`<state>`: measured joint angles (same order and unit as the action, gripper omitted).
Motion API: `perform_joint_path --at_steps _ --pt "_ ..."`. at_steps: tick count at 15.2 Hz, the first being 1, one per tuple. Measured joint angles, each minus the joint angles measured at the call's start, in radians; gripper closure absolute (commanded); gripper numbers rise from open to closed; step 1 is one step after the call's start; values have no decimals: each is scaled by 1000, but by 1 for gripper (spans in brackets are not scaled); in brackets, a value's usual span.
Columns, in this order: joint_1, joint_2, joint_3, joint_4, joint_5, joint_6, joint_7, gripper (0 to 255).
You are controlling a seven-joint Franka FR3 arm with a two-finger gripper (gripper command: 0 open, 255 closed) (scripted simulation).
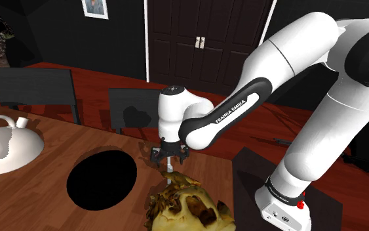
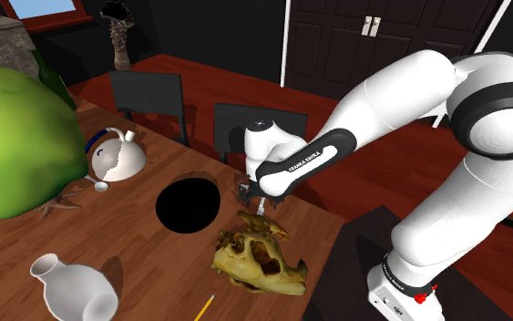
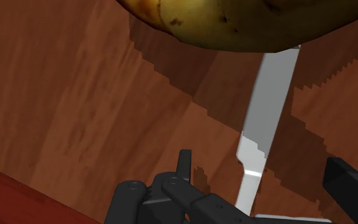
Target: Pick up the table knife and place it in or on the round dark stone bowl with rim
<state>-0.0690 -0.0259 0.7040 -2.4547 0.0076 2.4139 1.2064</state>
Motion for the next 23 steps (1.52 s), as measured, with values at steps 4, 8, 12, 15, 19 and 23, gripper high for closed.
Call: perform_joint_path --at_steps 4,8,12,15,19,23 --pt "0 0 0 0 0 0 0 255" --pt "0 0 0 0 0 1 0 255" --pt "0 0 -1 1 0 1 0 255" --pt "1 -27 -2 9 25 -29 -19 255" --pt "7 -78 -9 27 67 -89 -52 255" --pt "13 -123 -18 47 100 -145 -75 255"
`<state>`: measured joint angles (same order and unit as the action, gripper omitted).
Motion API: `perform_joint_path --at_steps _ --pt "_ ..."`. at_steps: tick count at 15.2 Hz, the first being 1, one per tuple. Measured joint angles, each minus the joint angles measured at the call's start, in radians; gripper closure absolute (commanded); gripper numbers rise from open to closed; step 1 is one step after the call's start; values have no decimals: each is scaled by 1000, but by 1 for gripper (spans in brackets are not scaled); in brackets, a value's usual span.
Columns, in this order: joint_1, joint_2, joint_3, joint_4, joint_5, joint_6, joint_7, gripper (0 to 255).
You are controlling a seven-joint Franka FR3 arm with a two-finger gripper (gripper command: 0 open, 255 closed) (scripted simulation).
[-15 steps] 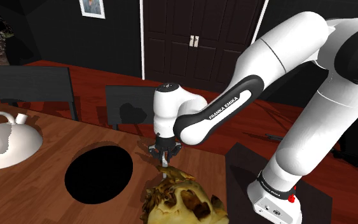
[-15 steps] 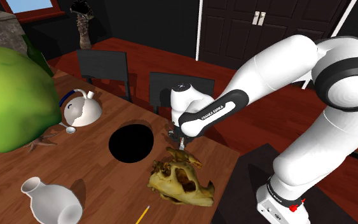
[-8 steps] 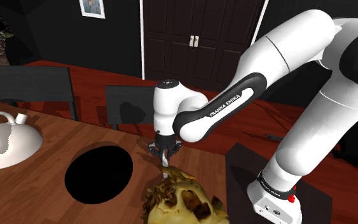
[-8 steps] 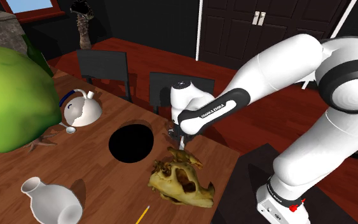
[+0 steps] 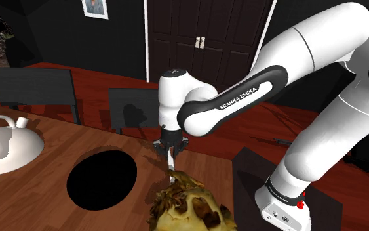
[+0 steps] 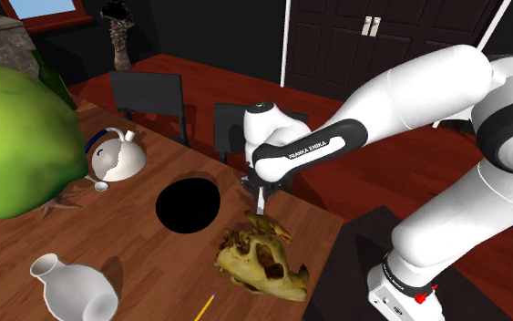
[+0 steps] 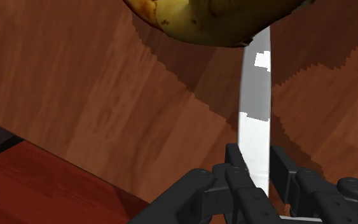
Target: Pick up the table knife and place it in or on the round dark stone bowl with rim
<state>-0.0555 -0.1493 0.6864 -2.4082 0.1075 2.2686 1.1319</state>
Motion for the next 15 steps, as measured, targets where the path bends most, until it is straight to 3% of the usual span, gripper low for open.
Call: perform_joint_path --at_steps 15 --pt "12 -122 -48 114 59 -220 -57 255"
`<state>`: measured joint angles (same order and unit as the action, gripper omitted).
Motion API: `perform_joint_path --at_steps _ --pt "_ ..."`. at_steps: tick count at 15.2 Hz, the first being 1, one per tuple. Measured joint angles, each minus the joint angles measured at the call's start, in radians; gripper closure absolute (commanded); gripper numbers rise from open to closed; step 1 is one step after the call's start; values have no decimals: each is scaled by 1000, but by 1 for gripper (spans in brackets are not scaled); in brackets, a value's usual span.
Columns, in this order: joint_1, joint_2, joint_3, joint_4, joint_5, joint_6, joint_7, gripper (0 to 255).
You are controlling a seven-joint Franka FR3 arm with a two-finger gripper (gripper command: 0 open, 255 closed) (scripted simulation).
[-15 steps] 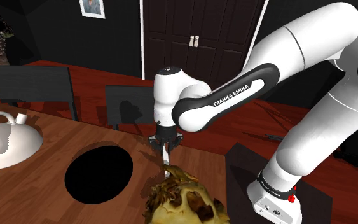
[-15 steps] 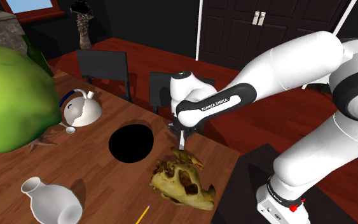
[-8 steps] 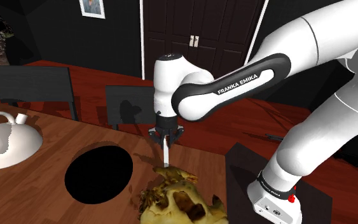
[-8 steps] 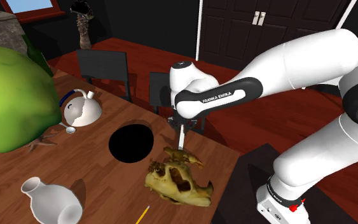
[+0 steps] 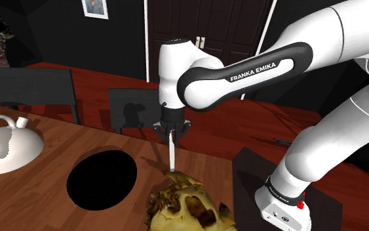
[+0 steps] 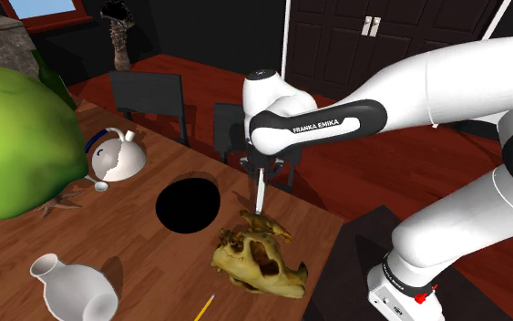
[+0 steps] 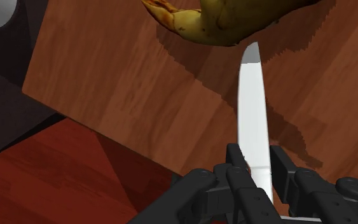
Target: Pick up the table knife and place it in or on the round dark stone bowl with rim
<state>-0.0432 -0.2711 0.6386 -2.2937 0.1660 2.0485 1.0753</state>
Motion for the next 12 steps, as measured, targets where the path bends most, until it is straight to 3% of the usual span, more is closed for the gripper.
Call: perform_joint_path --at_steps 7,12 --pt "2 -35 -19 64 10 -96 -10 255" --pt "-2 114 67 209 -70 -107 116 255"
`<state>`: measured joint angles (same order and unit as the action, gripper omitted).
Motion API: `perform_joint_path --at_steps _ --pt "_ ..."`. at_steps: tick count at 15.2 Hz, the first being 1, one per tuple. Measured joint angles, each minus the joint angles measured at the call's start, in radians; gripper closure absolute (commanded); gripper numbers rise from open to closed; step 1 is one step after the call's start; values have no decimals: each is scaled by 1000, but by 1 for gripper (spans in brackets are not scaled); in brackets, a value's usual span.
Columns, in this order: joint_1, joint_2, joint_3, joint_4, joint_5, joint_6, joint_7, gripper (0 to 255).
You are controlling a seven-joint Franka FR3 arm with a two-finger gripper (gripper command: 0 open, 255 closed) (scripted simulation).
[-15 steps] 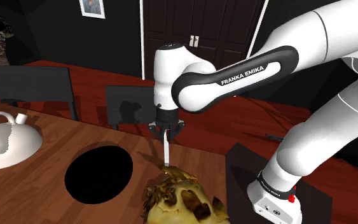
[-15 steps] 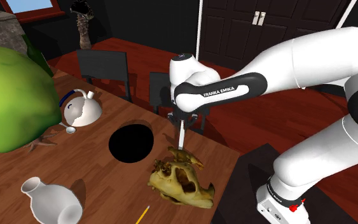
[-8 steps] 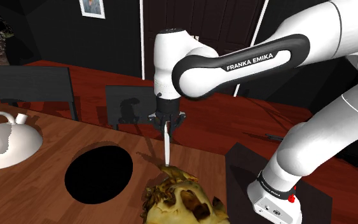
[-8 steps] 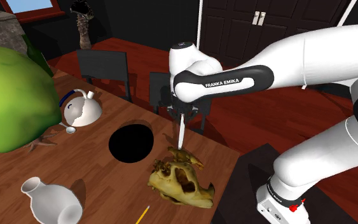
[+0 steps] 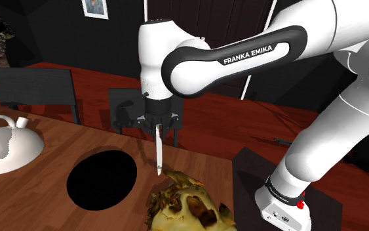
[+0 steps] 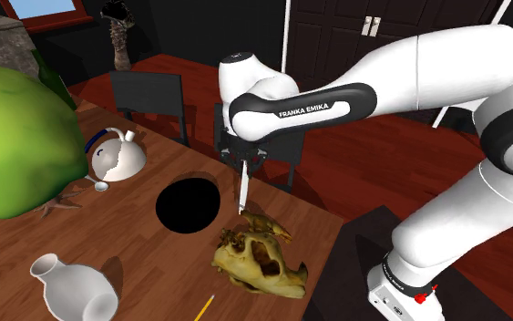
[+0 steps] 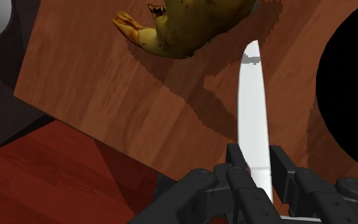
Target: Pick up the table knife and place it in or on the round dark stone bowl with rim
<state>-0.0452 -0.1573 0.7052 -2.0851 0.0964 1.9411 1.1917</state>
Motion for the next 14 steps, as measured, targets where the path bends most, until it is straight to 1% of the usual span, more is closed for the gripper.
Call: perform_joint_path --at_steps 2,4,6,9,11,13,14 --pt "11 95 48 91 -60 -15 86 255" --pt "25 175 71 174 -119 -40 146 255" --pt "58 273 91 271 -191 -71 219 255" --pt "137 416 99 413 -292 -116 316 255" --pt "200 505 92 516 -351 -154 365 255" --pt "281 609 73 661 -414 -215 401 255" --pt "301 632 68 687 -428 -223 413 255"
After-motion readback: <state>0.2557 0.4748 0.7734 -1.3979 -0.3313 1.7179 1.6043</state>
